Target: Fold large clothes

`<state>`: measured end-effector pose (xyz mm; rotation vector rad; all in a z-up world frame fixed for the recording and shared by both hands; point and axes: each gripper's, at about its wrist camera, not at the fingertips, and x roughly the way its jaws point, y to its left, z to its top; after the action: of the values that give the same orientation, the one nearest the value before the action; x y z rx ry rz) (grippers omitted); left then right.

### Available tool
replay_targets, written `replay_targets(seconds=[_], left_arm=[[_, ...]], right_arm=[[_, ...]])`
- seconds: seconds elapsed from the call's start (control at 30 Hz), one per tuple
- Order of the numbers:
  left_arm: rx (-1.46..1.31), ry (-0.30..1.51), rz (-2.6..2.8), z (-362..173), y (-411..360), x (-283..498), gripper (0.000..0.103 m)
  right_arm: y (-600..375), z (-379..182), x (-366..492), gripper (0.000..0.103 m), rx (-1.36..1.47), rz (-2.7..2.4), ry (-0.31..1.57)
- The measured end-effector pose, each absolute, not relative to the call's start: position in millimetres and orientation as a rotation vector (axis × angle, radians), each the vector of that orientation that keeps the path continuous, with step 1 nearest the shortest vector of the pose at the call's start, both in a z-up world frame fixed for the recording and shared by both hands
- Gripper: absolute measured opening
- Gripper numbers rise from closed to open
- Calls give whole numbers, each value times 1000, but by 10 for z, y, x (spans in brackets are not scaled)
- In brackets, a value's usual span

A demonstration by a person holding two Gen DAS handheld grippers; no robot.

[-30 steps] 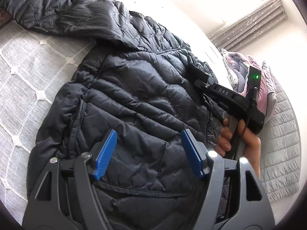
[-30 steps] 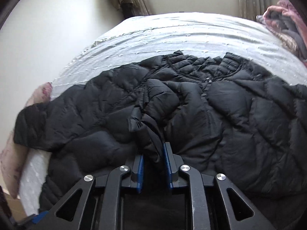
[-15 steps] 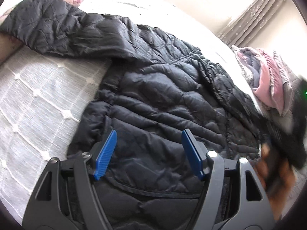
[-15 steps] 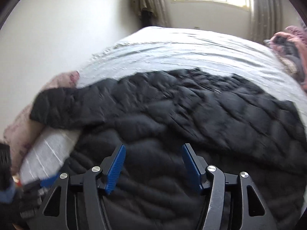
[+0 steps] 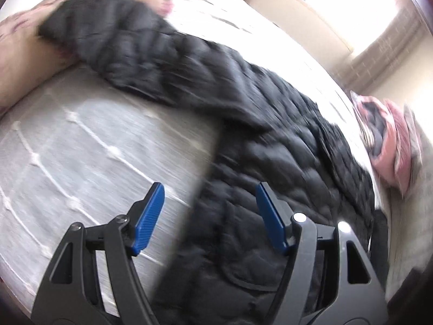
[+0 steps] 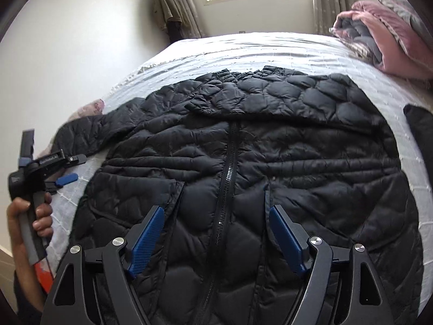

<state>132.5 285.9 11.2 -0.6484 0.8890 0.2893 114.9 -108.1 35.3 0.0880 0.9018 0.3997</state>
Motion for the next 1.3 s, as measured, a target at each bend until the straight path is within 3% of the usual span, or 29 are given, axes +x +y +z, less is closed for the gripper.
replay_targets(seconds=[0.33,0.53,0.63,0.7,0.73,0.87,1.3], left_arm=[[-596,846,735,208,4054,1662,72],[-650,853,702,-80,4312,2040,72],[-769,808,679,-172,4414,2058,53],[-772,795,656,-157,4425,2094,20],[-746,796,654,-128,4397,2104,14],[-563,723,669,230,4182,2100,7],[-218,553,470,1482,2608,2292,7]], right_arm=[[-1353,162,1202,85,76,323,932],[-1122,262,1047,85,2,405,883],[-1098,234,1041,85,-19,401,888],[-1112,222,1057,85,0,400,894],[-1116,225,1057,85,4,400,893],[-1125,255,1050,85,5,397,878],[-1478,405,1112,85,159,355,836]])
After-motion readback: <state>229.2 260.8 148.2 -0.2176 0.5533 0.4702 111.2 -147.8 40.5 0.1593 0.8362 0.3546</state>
